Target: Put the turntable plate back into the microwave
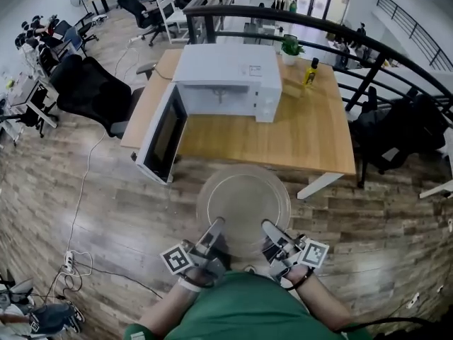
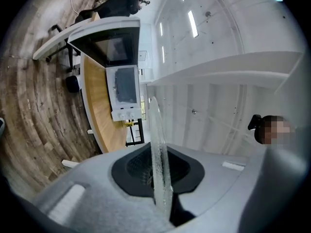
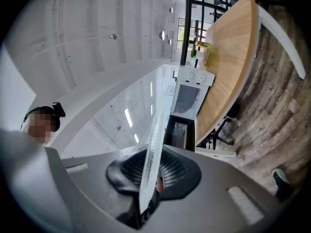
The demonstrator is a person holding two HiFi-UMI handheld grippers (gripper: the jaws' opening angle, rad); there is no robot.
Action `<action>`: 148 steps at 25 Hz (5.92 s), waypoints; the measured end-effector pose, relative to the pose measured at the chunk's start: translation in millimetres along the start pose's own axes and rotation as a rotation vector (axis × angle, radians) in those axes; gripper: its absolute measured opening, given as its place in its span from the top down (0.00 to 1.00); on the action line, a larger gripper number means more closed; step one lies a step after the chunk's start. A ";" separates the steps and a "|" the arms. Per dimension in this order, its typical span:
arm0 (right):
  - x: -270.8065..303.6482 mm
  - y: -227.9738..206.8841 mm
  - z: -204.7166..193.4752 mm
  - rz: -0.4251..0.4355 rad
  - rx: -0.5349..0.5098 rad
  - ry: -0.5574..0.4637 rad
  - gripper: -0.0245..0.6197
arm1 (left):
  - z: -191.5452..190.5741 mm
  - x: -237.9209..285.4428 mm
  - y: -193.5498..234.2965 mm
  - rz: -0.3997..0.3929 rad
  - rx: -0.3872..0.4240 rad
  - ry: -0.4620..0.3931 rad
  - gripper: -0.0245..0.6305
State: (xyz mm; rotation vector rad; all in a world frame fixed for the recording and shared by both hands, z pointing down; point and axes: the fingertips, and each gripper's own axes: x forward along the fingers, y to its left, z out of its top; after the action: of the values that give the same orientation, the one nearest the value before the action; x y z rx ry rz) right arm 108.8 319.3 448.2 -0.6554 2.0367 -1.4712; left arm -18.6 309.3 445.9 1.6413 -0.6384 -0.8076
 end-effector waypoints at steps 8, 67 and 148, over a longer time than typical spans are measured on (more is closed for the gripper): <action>81.6 -31.3 34.7 -0.051 0.020 -0.059 0.90 | 83.9 51.2 26.7 -0.003 -0.048 0.050 0.91; 318.5 -263.5 230.6 -0.098 0.093 0.238 0.89 | 283.4 262.2 232.0 0.207 -0.045 -0.180 0.90; 386.3 -347.2 238.4 -0.373 0.126 0.014 0.83 | 328.2 316.0 314.7 0.476 0.014 -0.005 0.89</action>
State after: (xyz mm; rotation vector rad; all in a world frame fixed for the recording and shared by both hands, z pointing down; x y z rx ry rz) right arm 9.8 -200.8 663.4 -1.0145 1.8824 -1.7989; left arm -79.1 -198.3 658.9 1.4166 -0.9917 -0.4584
